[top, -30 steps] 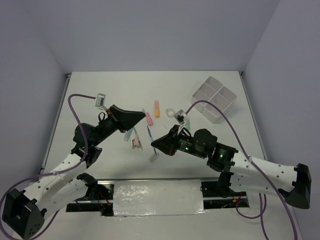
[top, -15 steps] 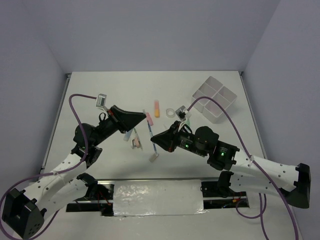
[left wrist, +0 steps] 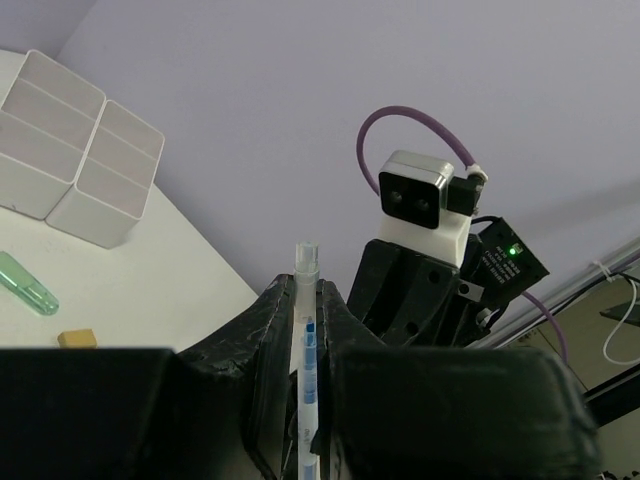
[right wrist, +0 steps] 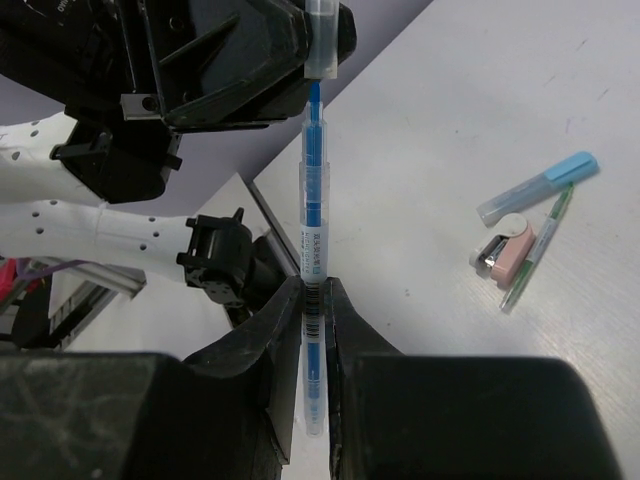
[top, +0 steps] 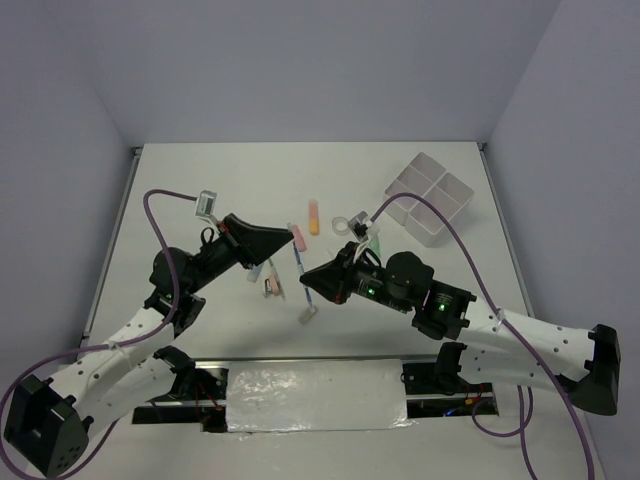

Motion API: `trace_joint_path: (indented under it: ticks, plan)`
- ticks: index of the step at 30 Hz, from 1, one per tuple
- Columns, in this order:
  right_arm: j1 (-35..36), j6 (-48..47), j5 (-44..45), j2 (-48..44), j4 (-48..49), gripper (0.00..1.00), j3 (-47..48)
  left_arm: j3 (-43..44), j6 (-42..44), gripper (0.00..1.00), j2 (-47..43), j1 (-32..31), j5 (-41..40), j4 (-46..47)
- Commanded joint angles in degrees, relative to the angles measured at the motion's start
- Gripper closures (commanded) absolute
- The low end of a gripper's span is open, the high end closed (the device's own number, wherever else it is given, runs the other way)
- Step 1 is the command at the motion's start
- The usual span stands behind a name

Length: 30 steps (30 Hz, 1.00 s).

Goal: Sort the stationery into containers
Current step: Close the pen cap on the pen.

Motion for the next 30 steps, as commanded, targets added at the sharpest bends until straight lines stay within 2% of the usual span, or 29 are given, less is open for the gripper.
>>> trace_joint_path:
  ticks: [1, 10, 30]
  plan:
    - [0.5, -0.7, 0.5, -0.3, 1.1, 1.00, 2.7, -0.2, -0.5, 0.99, -0.1, -0.3, 0.3, 3.5]
    - [0.5, -0.6, 1.9, 0.3, 0.5, 1.00, 2.9, -0.8, -2.3, 0.99, 1.1, -0.4, 1.4, 6.8]
    - [0.5, -0.5, 1.3, 1.0, 0.9, 1.00, 4.2, -1.8, -1.0, 0.99, 0.1, -0.3, 0.9, 5.3]
